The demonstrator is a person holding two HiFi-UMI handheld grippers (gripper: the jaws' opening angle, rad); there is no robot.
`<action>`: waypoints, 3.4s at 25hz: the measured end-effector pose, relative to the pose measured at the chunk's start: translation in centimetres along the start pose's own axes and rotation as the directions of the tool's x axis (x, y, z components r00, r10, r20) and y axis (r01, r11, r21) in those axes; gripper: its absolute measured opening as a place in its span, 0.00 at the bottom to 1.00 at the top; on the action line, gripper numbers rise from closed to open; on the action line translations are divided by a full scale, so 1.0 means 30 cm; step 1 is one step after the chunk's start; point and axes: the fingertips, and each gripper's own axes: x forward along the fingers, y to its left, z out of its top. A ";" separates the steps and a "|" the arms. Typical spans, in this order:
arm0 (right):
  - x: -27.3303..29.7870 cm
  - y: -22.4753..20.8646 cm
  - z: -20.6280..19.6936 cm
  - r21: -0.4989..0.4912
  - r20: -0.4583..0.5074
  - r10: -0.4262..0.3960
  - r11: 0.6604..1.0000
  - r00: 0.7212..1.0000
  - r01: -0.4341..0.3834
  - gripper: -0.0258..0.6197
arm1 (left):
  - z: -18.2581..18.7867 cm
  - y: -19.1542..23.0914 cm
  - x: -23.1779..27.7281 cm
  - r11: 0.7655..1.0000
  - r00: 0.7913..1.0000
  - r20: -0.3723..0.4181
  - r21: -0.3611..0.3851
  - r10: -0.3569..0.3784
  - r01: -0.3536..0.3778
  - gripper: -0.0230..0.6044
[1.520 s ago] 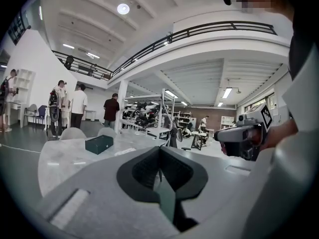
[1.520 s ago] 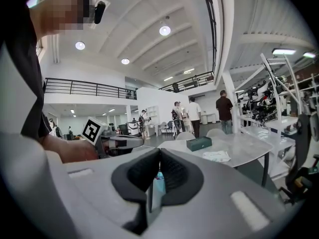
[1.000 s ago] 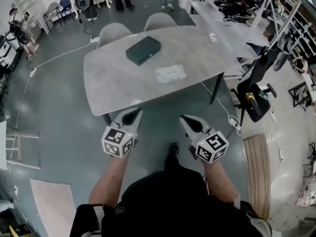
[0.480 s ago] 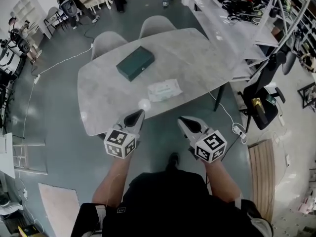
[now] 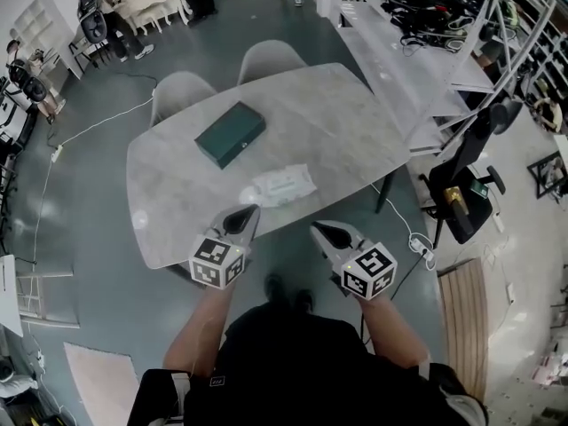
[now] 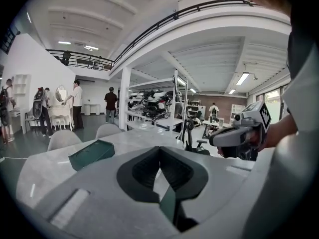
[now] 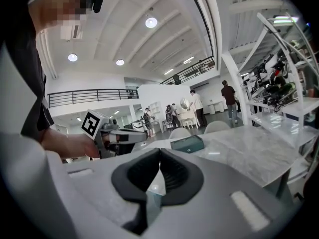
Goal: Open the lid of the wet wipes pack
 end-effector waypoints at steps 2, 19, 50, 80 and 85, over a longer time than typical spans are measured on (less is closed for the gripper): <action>0.039 -0.030 0.017 -0.007 -0.009 -0.014 1.000 1.000 0.014 0.04 | 0.012 0.036 0.032 1.000 1.000 0.001 0.007 -0.013 0.013 0.05; 0.372 -0.268 -0.067 -0.049 -0.208 -0.174 0.985 0.962 0.167 0.04 | -0.068 0.319 0.252 0.983 0.982 -0.066 0.023 -0.178 0.180 0.06; 0.662 -0.737 -0.493 -0.056 -0.531 -0.087 0.996 0.843 0.067 0.04 | -0.545 0.239 0.770 0.863 0.796 -0.586 0.314 -0.153 0.397 0.34; 0.684 -0.746 -0.613 -0.090 -0.590 -0.105 0.994 0.801 0.064 0.04 | -0.580 0.227 0.831 0.779 0.750 -0.655 0.421 -0.093 0.464 0.28; 0.679 -0.749 -0.618 -0.078 -0.592 -0.105 0.994 0.799 0.073 0.04 | -0.565 0.226 0.810 0.781 0.744 -0.658 0.402 -0.118 0.479 0.27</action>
